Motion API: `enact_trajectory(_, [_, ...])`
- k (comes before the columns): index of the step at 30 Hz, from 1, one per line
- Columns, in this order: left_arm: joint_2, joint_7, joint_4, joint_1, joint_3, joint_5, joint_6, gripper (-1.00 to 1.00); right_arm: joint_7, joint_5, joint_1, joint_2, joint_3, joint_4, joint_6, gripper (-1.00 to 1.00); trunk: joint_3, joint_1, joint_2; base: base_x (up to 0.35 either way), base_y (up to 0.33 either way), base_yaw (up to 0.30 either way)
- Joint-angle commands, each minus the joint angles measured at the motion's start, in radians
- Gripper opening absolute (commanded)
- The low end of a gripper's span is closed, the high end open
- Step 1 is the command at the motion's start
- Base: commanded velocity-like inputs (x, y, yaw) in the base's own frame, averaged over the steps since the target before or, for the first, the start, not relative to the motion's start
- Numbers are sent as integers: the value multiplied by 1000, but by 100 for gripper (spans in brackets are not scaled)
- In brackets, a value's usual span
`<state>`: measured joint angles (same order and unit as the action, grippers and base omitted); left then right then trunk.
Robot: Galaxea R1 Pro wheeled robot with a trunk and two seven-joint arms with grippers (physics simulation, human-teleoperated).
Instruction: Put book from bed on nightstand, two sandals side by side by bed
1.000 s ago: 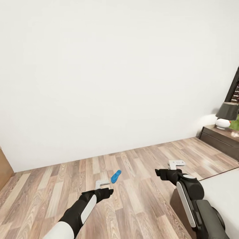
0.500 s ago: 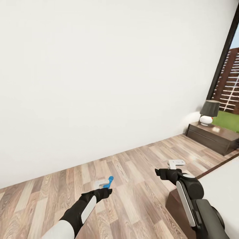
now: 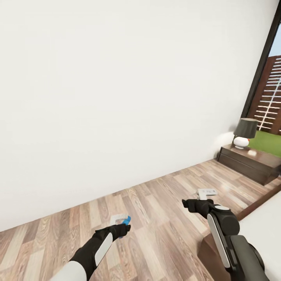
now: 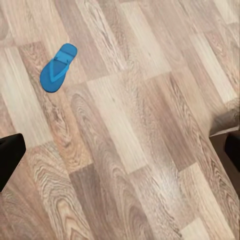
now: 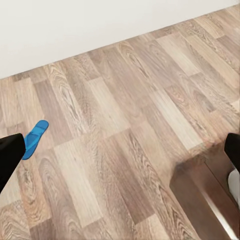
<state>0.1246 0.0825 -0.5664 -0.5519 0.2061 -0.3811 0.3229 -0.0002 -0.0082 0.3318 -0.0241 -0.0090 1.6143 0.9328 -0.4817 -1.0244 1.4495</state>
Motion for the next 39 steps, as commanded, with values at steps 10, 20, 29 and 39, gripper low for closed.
enact_trajectory(10, [-2, 66, -109, 67, 14, -5, 2, 100, 1, -1, -6, -2, 9, 1, -1, 100, -1, -1, 1, 327, 2, -4])
enact_trajectory(20, [-28, 81, -158, 126, 18, -5, -1, 100, 12, -1, 20, 6, 51, 1, -12, 100, -1, -1, 1, 164, 0, -1])
enact_trajectory(29, [-28, 81, -158, 126, 18, -5, -1, 100, 12, -1, 29, 6, 51, 1, -12, 100, -1, -1, 1, 0, 0, 0])
enact_trajectory(39, [-28, 81, -158, 126, 18, -5, -1, 100, 12, -1, 29, 6, 51, 1, -12, 100, -1, -1, 1, 0, 0, 0])
